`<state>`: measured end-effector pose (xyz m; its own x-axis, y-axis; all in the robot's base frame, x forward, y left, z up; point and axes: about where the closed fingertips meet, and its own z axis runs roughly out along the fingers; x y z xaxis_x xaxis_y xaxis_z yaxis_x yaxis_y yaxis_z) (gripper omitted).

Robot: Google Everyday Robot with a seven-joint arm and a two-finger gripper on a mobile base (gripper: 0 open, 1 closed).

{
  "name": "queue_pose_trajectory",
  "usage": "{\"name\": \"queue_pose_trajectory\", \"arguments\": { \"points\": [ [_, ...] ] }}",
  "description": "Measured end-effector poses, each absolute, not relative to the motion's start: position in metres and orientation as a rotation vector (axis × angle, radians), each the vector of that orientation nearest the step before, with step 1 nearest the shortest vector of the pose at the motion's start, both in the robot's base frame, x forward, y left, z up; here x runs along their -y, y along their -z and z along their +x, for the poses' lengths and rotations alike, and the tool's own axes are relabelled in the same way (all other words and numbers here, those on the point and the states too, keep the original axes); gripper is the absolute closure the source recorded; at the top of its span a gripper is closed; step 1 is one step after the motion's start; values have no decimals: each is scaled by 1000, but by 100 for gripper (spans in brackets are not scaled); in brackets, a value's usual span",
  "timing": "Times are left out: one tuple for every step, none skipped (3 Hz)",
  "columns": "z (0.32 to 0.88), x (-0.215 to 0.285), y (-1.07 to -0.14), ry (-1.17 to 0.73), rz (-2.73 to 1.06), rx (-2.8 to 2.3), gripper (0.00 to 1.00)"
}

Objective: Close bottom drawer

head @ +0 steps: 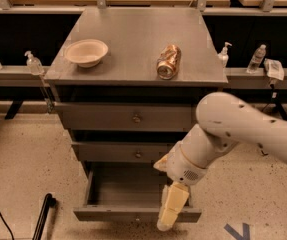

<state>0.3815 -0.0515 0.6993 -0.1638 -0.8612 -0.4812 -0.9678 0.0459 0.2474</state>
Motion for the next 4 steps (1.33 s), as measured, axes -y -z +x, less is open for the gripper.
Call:
{"name": "queue_pose_trajectory", "arguments": {
  "points": [
    [396,32,-631,-968,-1838,-2075,0],
    [402,28,-573,-1165,-1737,-2050,0],
    [398,37,-505,-1371,-1618,-2100,0],
    [394,35,-501,-1389,-1617,-2099,0]
  ]
}}
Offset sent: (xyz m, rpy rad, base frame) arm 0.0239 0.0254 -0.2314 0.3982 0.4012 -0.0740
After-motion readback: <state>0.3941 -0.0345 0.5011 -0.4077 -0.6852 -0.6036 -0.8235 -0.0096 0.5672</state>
